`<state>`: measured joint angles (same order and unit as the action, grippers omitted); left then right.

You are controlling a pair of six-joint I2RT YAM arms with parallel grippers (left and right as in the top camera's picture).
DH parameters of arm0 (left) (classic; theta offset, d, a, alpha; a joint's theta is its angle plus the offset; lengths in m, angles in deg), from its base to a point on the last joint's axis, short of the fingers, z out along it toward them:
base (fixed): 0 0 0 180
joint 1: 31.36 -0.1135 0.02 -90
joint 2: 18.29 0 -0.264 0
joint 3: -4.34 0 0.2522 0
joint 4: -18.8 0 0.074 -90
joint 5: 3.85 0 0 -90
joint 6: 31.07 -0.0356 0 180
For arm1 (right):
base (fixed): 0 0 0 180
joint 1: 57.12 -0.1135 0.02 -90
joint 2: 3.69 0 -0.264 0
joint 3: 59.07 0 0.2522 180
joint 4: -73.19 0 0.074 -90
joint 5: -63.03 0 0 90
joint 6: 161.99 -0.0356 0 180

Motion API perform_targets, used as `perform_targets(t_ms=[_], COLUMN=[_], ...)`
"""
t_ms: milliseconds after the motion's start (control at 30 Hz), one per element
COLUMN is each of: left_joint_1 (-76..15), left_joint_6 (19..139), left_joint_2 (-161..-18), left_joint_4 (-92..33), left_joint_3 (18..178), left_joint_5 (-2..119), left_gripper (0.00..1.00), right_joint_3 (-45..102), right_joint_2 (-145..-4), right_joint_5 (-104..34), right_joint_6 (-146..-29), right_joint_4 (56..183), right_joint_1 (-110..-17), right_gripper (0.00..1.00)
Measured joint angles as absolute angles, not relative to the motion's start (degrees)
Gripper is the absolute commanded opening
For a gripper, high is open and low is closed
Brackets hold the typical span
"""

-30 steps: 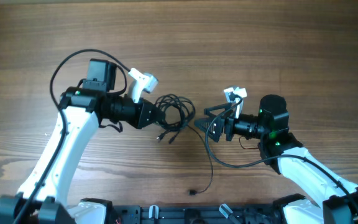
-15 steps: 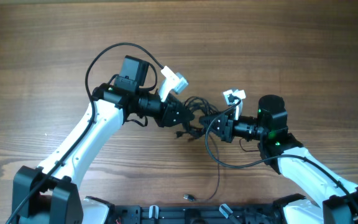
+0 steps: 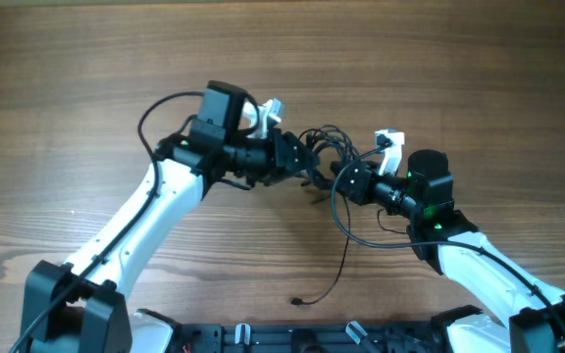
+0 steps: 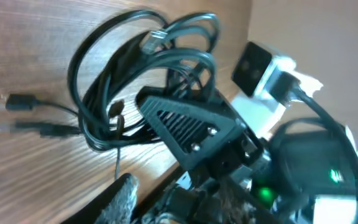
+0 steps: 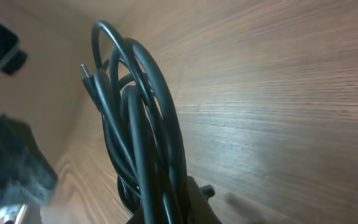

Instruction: Untangle cables

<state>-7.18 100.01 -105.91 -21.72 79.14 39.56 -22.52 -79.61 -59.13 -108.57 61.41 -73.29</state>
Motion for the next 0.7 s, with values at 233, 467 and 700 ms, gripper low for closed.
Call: perform_targets(t_ms=[233, 467, 700], left_joint_1=[-2.9, -2.8, -2.5], left_joint_6=[108.6, 109.9, 111.6], left_joint_2=[-106.1, -112.3, -113.3], left_joint_4=[-24.2, -23.0, -19.8], left_joint_3=[79.1, 79.1, 79.1], left_joint_5=[55.1, 59.3, 59.6], left_gripper=[0.44, 0.35, 0.24], right_joint_3=[-22.5, -22.5, -22.5], right_joint_2=[-79.6, -79.6, -79.6], right_joint_5=[-59.1, -61.0, -61.4], right_joint_6=[-106.3, -106.2, -106.2], right_joint_4=[61.5, 61.4, 61.4], right_joint_1=[-73.3, -73.3, -73.3], right_gripper=[0.05, 0.05, 0.05])
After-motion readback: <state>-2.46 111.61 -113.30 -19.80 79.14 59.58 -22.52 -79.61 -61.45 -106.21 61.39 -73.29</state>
